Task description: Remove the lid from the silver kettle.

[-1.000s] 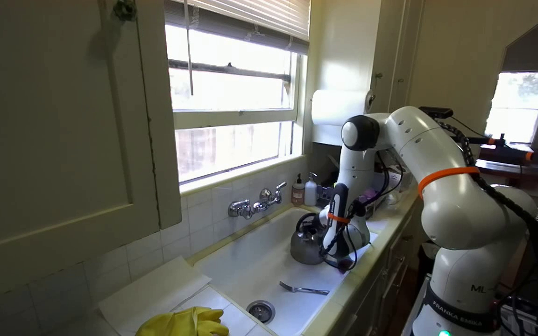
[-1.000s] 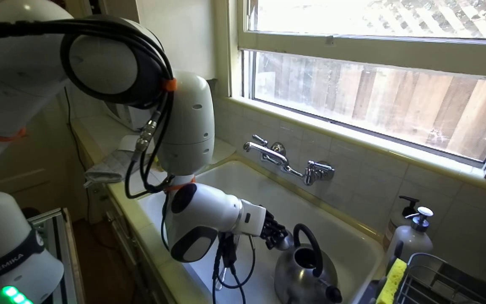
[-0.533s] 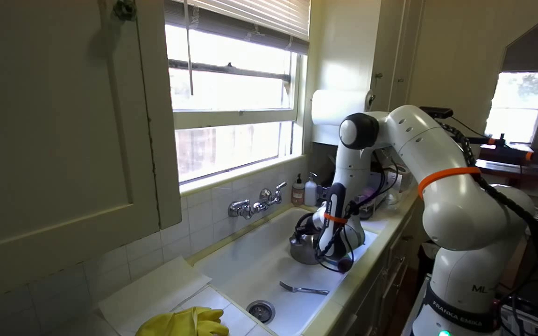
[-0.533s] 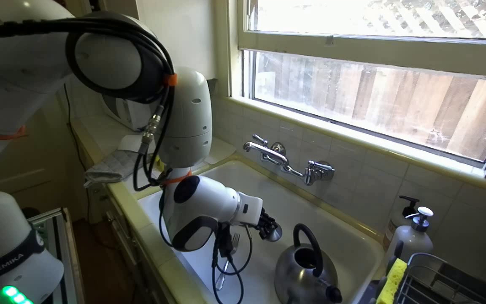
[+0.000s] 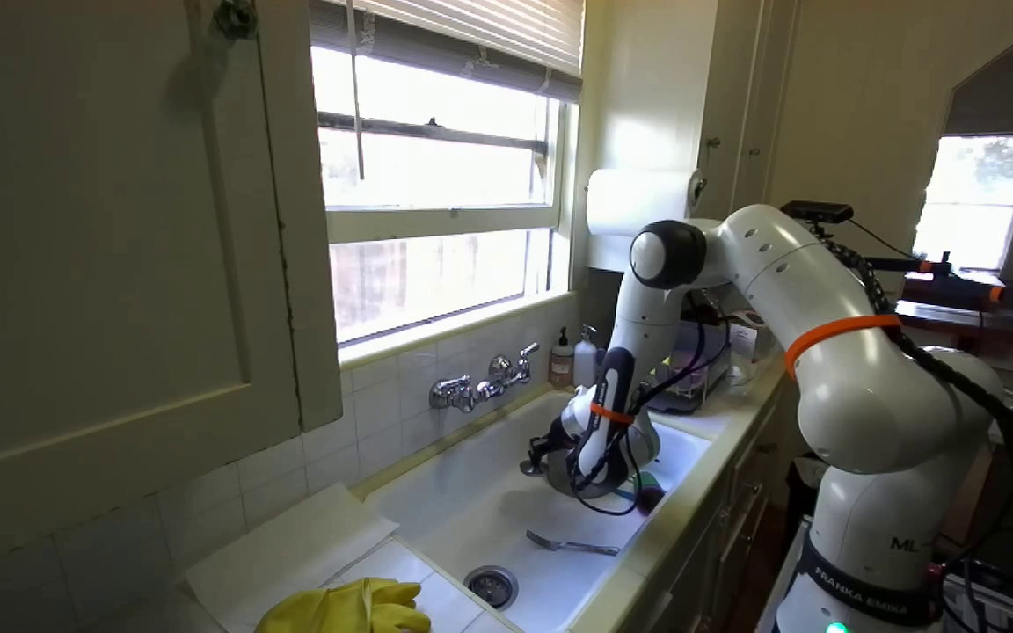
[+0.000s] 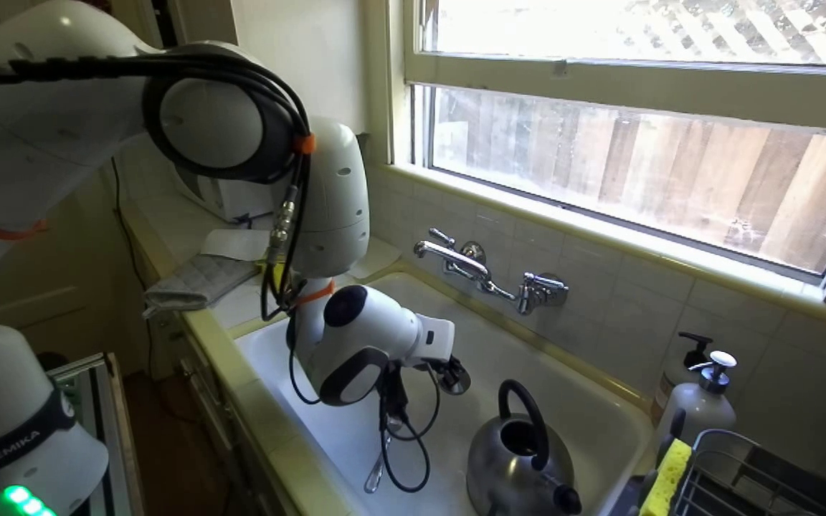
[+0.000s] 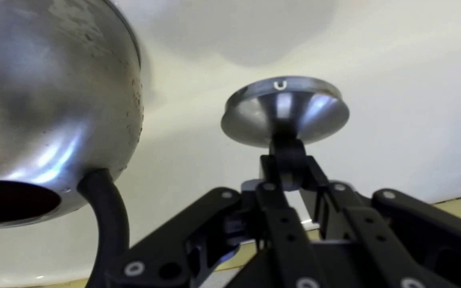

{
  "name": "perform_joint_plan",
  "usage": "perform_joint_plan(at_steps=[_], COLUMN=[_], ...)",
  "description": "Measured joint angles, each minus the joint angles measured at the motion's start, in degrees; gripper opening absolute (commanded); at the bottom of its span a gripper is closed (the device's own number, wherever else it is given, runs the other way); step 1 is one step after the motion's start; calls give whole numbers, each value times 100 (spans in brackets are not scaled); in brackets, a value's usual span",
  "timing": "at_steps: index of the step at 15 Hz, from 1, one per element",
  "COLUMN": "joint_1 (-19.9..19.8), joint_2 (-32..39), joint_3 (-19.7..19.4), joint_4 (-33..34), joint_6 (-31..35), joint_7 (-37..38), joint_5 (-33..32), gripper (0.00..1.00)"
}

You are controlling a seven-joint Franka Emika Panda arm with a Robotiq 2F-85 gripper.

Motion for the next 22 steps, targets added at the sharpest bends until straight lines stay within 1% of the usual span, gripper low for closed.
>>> perform_joint_plan(at_steps=[5,7,14,16,19,20,21,22], joint_1=[-6,-6,27,69,133,150,163,172], joint_2=[505,692,1041,1109,1208,1234,1260,1284], joint_3=[10,31,91,92,92,92,91,91], joint_4=[472,661,1316,1439,1570,1600,1629,1657], joint_6=[-12,-124,-1069,-1144,-1194,-1203,-1211,-1216], joint_7=[-121,-126,-125,-129,-143,-157,-166,-171], joint_5=[-115,-115,182,344,570,627,664,692], gripper=[5,5,5,9,13,24,38,49])
